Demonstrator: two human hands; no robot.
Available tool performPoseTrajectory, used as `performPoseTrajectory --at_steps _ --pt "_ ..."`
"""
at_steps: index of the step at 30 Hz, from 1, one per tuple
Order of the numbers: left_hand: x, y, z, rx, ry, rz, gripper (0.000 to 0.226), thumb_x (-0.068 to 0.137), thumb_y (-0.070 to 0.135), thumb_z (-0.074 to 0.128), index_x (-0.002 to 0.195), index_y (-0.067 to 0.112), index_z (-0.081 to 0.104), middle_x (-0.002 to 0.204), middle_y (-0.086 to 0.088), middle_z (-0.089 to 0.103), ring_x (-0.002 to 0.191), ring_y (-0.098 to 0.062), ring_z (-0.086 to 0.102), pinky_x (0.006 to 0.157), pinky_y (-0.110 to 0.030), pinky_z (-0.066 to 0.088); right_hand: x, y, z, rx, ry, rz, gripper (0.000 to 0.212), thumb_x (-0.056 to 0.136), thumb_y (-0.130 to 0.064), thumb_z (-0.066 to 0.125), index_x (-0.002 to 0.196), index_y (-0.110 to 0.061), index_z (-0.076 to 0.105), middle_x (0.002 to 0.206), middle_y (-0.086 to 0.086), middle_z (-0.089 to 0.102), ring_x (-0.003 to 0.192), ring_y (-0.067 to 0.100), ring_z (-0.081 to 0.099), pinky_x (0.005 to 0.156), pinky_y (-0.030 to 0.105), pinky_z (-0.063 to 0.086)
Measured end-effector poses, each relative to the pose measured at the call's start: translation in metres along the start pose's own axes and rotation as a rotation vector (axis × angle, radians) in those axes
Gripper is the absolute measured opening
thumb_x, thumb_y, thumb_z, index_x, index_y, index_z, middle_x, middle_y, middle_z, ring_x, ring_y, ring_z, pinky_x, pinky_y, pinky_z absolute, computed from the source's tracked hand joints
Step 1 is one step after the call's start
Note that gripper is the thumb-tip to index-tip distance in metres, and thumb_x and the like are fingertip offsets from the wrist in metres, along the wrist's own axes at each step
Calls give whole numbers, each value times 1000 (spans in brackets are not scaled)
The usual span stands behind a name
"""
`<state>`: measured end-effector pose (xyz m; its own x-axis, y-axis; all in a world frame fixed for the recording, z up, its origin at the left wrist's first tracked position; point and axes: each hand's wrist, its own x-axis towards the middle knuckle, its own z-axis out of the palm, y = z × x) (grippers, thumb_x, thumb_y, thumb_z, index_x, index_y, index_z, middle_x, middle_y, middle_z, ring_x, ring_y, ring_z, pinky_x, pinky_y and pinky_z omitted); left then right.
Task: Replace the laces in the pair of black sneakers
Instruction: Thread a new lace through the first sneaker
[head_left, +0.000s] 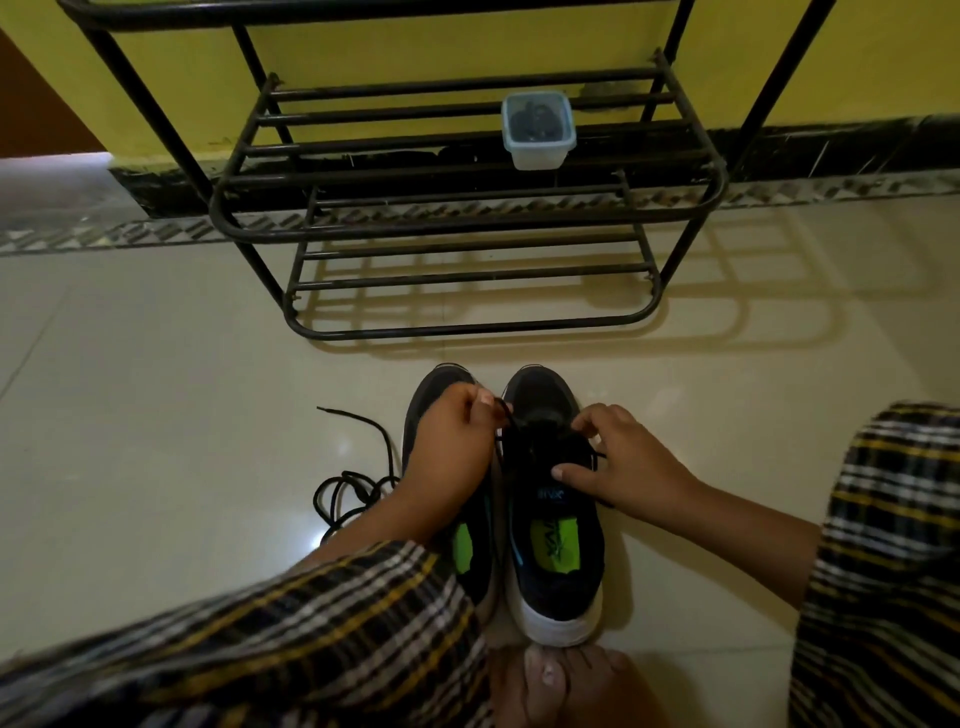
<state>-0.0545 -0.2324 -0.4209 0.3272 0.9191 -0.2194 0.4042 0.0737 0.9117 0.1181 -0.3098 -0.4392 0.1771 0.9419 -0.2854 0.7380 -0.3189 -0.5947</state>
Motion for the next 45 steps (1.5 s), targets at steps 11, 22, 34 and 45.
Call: performPoseTrajectory --at_steps 11,22,34,45 --pt "5 10 -40 111 293 220 24 100 25 38 85 11 51 72 -6 56 62 -18 51 60 -32 43 1 -1 5 -22 -60 129 81 72 -60 68 134 -16 39 128 5 43 116 22 48 96 34 43" --pt "-15 -90 -98 917 66 -67 14 99 30 36 102 18 42 95 -8 66 83 -29 60 64 -34 43 0 -1 7 -3 -41 140 77 73 -56 69 131 -15 40 123 3 41 110 17 47 83 23 37" --pt "-96 -124 -2 828 -175 386 12 90 17 36 88 17 47 67 -6 47 38 -20 48 36 -25 34 -1 -2 8 57 -62 221 74 75 -53 69 131 -16 39 128 3 40 111 20 49 85 33 47" --pt "-8 -60 -60 479 83 211 8 92 30 56 88 25 62 86 7 59 79 -8 55 69 -20 41 1 4 7 491 -181 452 65 81 -45 67 129 -16 33 115 8 58 93 25 60 55 29 44"
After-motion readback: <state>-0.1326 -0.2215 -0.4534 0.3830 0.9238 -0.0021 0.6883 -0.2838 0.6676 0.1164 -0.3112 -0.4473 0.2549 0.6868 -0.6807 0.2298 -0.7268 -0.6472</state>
